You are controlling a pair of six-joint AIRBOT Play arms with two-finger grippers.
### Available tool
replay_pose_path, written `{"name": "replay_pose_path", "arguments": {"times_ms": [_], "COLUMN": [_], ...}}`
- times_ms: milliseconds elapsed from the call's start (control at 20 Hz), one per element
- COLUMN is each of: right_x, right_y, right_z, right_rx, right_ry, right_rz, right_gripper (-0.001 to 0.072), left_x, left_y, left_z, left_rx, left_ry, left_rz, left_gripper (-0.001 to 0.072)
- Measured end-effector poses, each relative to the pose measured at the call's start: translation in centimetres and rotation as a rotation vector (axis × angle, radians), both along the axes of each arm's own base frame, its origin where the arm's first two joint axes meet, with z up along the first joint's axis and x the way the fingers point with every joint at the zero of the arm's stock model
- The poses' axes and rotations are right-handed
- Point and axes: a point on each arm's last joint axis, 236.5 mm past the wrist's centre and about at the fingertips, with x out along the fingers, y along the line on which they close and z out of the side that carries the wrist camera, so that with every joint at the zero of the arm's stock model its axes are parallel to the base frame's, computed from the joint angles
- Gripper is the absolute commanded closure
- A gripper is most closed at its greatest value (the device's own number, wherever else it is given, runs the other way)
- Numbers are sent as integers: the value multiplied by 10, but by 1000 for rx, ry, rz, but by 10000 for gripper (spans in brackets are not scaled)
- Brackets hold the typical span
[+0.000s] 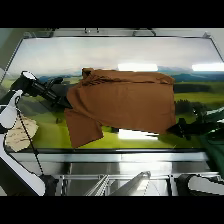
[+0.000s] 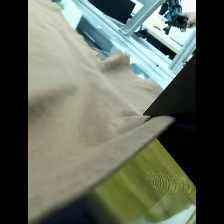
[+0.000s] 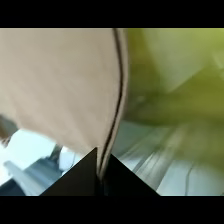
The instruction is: Fold the shirts.
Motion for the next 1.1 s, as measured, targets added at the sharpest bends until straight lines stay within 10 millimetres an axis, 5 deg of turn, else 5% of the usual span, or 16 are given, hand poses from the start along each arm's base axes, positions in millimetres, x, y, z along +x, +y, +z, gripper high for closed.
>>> {"name": "replay_pose_path", "arguments": {"times_ms": [150,350,450,550,650,800,950,1100], "right_x": [10,46,67,79,75,50,15,-6], "right_y": [7,11,13,18,23,18,12,16], "right_z": [36,130,205,297,395,519,600,629], "right_rx": [64,104,113,107,64,-97,-260,-353], "right_ry": [-75,-342,-567,-849,-1154,-1516,-1743,-1828], "right_rz": [35,50,44,38,26,-74,-178,-205], "right_gripper": [695,695,694,695,695,695,695,694], "left_x": [-1,3,5,-4,-36,-103,-153,-168], "left_y": [-4,-16,-19,-19,-15,-7,-2,7], "left_z": [20,102,170,264,373,498,570,596], "left_rx": [-108,-381,-514,-681,-850,-911,-816,-711], "left_ry": [-8,-152,-302,-510,-770,-1163,-1440,-1538], "left_rz": [28,138,208,255,260,241,278,364], "left_gripper": [690,689,688,688,688,686,684,683]}}
